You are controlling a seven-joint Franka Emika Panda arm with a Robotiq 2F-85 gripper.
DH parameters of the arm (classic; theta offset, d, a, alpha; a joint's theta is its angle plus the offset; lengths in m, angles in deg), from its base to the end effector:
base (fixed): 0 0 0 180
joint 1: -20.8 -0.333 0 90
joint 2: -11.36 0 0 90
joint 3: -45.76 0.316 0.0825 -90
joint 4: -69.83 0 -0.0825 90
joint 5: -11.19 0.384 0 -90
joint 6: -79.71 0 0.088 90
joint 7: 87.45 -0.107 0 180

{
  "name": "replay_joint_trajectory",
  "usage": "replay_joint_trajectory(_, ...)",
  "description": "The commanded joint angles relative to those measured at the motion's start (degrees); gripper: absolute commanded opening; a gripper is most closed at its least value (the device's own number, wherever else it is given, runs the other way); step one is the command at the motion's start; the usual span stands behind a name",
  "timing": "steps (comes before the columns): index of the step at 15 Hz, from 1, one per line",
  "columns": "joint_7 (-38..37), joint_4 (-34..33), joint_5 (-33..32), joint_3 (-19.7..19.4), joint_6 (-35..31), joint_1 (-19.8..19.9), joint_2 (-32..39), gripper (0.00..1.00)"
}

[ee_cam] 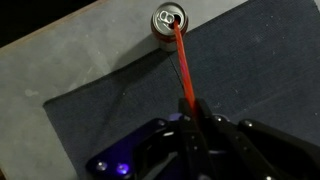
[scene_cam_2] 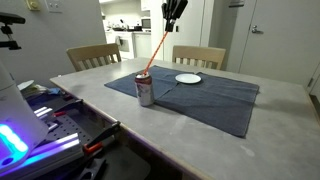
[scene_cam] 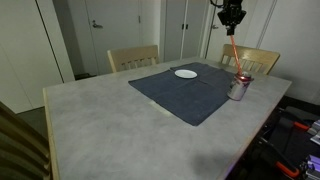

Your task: Remove the straw from the can and place it on the table

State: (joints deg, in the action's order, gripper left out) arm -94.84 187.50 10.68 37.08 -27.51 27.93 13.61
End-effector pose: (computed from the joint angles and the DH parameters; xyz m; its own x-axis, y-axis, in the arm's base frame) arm 0.5110 -0.1449 0.4020 0.8968 -0.3861 -0.2159 -0.3866 -0.9213 0.0418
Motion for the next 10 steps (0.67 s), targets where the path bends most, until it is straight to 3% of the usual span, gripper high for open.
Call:
replay_joint_trajectory(1,0.18,-0.09,-1.29,0.06,0.25,0.45,-1.49,0.02)
replay_joint_trajectory(10,0.19,-2.30,-1.77,0.11,0.60,0.49,-3.22,0.02)
